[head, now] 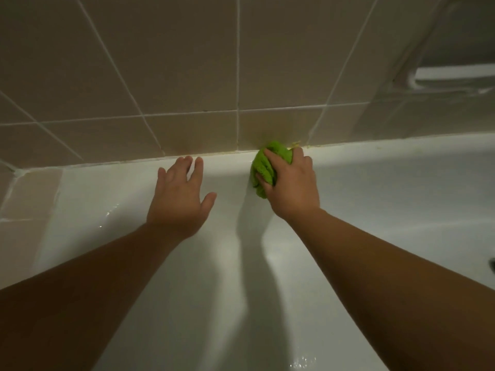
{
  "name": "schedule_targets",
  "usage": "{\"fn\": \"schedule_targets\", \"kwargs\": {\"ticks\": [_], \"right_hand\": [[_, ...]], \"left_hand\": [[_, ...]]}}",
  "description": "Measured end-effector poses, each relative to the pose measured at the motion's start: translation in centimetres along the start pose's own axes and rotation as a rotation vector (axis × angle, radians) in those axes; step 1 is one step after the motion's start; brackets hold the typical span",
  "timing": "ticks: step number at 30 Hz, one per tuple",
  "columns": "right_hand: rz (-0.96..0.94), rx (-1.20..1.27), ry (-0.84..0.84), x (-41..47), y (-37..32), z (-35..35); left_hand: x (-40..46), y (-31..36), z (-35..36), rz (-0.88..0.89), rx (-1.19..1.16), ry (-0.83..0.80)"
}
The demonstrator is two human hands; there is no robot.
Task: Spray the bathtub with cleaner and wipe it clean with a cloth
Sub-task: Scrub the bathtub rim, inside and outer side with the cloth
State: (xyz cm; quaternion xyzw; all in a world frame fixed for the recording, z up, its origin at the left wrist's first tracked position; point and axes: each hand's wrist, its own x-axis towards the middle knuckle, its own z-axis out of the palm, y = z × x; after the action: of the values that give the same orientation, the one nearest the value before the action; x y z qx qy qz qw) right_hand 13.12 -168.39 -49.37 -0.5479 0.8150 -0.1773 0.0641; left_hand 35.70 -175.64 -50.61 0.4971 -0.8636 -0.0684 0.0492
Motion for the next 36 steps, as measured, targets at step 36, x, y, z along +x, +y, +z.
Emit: {"fn": "schedule_targets", "kwargs": {"ticks": [36], "right_hand": [[0.903, 0.503, 0.274, 5.0, 3.6, -2.6]], "left_hand": [[1.0, 3.1, -0.1, -0.133, 0.012, -0.118]]}}
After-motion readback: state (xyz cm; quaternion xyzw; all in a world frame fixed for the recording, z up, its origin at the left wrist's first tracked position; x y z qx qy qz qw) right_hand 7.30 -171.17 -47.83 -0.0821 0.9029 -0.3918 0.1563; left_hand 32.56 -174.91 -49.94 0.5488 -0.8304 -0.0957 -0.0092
